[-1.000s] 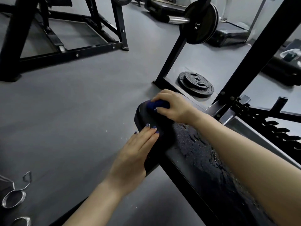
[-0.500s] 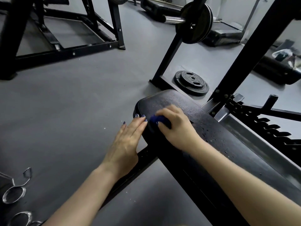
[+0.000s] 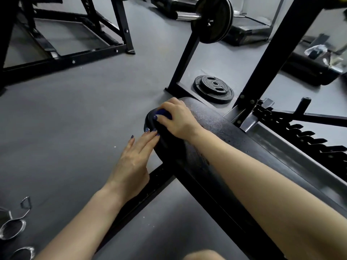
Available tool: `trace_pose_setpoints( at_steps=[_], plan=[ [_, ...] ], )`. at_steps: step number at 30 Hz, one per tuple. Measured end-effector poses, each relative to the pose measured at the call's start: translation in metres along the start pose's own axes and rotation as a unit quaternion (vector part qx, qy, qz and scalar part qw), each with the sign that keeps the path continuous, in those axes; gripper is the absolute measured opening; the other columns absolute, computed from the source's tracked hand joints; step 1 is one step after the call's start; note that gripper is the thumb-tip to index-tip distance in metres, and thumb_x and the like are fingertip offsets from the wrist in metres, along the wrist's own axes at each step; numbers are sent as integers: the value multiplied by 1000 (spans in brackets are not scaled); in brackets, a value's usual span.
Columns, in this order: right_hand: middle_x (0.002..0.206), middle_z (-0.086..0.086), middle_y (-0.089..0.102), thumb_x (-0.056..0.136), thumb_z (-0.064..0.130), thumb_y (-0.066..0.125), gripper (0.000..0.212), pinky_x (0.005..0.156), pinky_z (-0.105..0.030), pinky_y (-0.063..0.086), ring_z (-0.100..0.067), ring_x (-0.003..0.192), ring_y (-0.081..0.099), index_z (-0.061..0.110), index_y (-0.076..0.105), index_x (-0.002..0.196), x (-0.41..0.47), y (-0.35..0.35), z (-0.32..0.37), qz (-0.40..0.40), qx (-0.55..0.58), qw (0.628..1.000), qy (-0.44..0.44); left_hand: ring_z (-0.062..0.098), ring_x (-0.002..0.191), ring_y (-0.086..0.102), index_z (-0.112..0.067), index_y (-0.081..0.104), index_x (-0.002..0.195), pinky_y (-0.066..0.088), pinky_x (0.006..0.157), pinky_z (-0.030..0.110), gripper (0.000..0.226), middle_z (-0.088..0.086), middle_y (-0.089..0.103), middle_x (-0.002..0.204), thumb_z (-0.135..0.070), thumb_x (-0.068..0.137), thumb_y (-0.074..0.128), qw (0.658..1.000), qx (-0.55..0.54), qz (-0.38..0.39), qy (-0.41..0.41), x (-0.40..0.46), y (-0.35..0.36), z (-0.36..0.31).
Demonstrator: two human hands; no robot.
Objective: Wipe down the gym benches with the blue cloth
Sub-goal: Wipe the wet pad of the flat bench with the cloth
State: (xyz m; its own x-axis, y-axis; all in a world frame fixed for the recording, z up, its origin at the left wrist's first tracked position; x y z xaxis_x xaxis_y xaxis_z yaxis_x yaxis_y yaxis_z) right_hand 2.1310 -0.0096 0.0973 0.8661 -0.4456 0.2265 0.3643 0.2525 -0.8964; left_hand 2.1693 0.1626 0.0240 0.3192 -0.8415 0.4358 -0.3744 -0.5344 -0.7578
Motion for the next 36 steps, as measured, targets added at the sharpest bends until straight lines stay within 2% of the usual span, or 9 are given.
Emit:
trace_pose_setpoints(
  at_steps=[3,8,12,15,20,23,27,32,36],
  plan=[
    [100,-2,61,83,25,65,22,90,-32,42,-22,98,56,16,70,101,-31,-22,-28,6,9,999,-41,3,143,16,-9,37,146,7,122,37,90,-2,30,155,10,59,27,999,-5,-16,-29,1,2,1],
    [103,-3,58,83,15,68,19,94,-36,43,-27,103,55,15,69,102,-33,-24,-54,-63,13,997,52,4,146,13,-12,41,145,3,121,29,60,-4,34,154,-12,85,40,999,-30,-19,-22,8,1,-15],
    [106,-5,58,82,20,60,23,94,-40,43,-30,104,53,17,68,103,-49,-24,-45,-45,18,997,57,3,147,12,-16,39,147,6,121,35,62,-8,29,156,-43,93,26,998,-50,4,-30,7,8,-22],
    [103,-1,58,79,19,58,25,92,-26,37,-21,100,52,17,66,102,-112,-46,-38,-26,0,999,33,8,146,18,-15,43,145,12,120,40,61,-6,33,154,-45,93,28,997,-62,-13,-33,6,11,-20],
    [108,5,56,82,22,62,24,94,-12,33,-14,103,52,20,66,106,-192,-69,-37,-15,4,999,48,8,147,13,-14,41,144,16,119,37,60,-5,31,155,-42,93,32,996,-78,-30,-36,5,19,-23],
    [105,0,56,82,24,62,23,93,-19,33,-23,102,53,18,67,104,-161,-54,-33,-54,2,996,69,7,147,14,-15,41,145,19,119,41,61,-5,31,155,-44,92,30,996,-77,-24,-41,6,18,-23],
    [105,-6,56,81,27,60,27,93,-41,42,-29,100,52,16,66,105,-118,-18,-4,-65,-7,996,64,12,146,21,-15,44,143,27,114,53,58,-3,34,154,-42,93,30,996,-76,-22,-39,7,16,-20],
    [109,0,53,83,18,59,26,92,-30,40,-22,99,50,20,62,109,-190,-42,9,-11,0,999,-36,12,146,21,-14,44,143,27,115,52,59,-3,35,154,-42,93,30,997,-68,-22,-31,7,17,-16],
    [113,1,53,87,19,61,26,94,-27,40,-20,102,51,17,63,113,-228,-61,-3,26,8,998,-49,13,146,19,-12,43,143,26,117,46,61,-1,35,154,-42,91,30,996,-76,-27,-30,7,18,-21]
  ],
)
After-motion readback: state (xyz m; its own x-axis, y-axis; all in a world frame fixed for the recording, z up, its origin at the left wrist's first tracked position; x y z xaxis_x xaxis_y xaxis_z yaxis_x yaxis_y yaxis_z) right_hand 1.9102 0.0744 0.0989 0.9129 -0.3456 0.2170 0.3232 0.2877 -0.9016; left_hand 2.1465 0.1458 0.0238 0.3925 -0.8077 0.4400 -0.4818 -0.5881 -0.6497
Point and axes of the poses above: each hand's wrist, its own x-axis towards the middle knuckle, its own y-axis out of the palm, z = x × y, the point moved 2 cm from there along x, towards the middle knuckle
